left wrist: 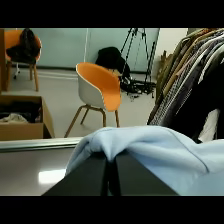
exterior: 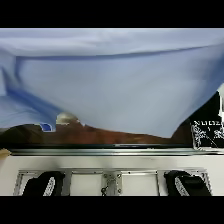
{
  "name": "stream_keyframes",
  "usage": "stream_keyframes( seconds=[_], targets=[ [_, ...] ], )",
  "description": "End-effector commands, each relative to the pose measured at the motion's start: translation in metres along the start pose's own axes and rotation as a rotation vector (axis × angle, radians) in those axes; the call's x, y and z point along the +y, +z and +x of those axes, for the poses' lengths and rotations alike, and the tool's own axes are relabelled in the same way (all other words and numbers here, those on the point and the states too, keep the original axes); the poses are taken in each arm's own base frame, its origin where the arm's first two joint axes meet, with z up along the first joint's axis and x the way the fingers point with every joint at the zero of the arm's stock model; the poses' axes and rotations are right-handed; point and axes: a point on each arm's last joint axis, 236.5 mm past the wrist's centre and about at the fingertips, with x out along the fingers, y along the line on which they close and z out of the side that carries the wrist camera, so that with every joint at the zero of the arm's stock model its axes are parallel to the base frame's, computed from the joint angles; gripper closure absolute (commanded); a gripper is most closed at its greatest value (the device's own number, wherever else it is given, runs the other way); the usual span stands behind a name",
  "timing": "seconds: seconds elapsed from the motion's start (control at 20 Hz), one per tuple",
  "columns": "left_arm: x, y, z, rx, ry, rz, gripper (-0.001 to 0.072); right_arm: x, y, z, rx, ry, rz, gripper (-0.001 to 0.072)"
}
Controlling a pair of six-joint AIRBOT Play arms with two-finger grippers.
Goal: Fold the clothes and pants, and hang the long-sleeved shirts on hangers.
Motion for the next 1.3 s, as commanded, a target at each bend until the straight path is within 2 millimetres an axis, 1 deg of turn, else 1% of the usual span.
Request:
stream_keyframes(
  seconds=[0.0,0.05,0.15,0.25,0.3,0.35,0.45,0.6,0.7,0.75,0.8,0.85,0.9,0.95,1.0,1.05,1.1,1.15,1.25],
  targets=[
    [-0.011,0.016,-0.014,-0.048,-0.013,0.013,0.07,0.0,0.009,-0.015,-0.034,-0.02,-0.004,0.0702],
    [-0.008,0.011,-0.007,-0.02,-0.014,-0.002,0.07,-0.001,0.009,-0.013,-0.03,-0.02,-0.003,0.0701],
    [0.007,-0.009,0.016,0.053,0.001,-0.067,0.0699,-0.003,0.004,-0.006,-0.015,-0.021,0.042,0.0701],
    [0.033,-0.043,0.052,0.158,0.028,-0.126,0.07,-0.009,-0.008,0.012,0.031,-0.023,0.078,0.0702],
    [0.047,-0.065,0.072,0.221,0.041,-0.173,0.07,-0.014,-0.022,0.027,0.079,-0.027,0.118,0.0702],
    [0.06,-0.092,0.093,0.293,0.043,-0.224,0.07,-0.019,-0.04,0.044,0.141,-0.032,0.154,0.0701],
    [0.089,-0.157,0.137,0.449,0.054,-0.318,0.07,-0.033,-0.094,0.086,0.316,-0.045,0.193,0.0702],
    [0.137,-0.261,0.198,0.636,0.092,-0.391,0.07,-0.061,-0.19,0.153,0.56,-0.077,0.25,0.0701],
    [0.156,-0.325,0.235,0.723,0.107,-0.416,0.07,-0.084,-0.25,0.2,0.639,-0.093,0.238,0.07],
    [0.161,-0.353,0.251,0.765,0.104,-0.42,0.07,-0.096,-0.274,0.221,0.646,-0.111,0.247,0.0699],
    [0.164,-0.378,0.267,0.808,0.099,-0.429,0.07,-0.107,-0.294,0.241,0.635,-0.132,0.256,0.0678],
    [0.167,-0.398,0.283,0.844,0.092,-0.438,0.0594,-0.116,-0.309,0.257,0.62,-0.147,0.27,0.0464],
    [0.171,-0.41,0.295,0.865,0.089,-0.448,0.0237,-0.123,-0.318,0.267,0.608,-0.159,0.274,0.0201],
    [0.175,-0.416,0.304,0.88,0.093,-0.466,0.0032,-0.128,-0.32,0.273,0.589,-0.168,0.273,0.0062],
    [0.183,-0.417,0.308,0.892,0.102,-0.491,0.0029,-0.133,-0.317,0.274,0.574,-0.177,0.273,0.0059],
    [0.189,-0.415,0.307,0.909,0.106,-0.503,0.0029,-0.139,-0.308,0.271,0.557,-0.188,0.273,0.0059],
    [0.198,-0.412,0.3,0.933,0.116,-0.494,0.0029,-0.144,-0.3,0.264,0.556,-0.197,0.274,0.0059],
    [0.21,-0.41,0.289,0.968,0.138,-0.474,0.0029,-0.147,-0.294,0.252,0.576,-0.203,0.279,0.0059],
    [0.24,-0.418,0.249,1.075,0.227,-0.411,0.0029,-0.143,-0.294,0.222,0.67,-0.195,0.287,0.0059]
  ],
)
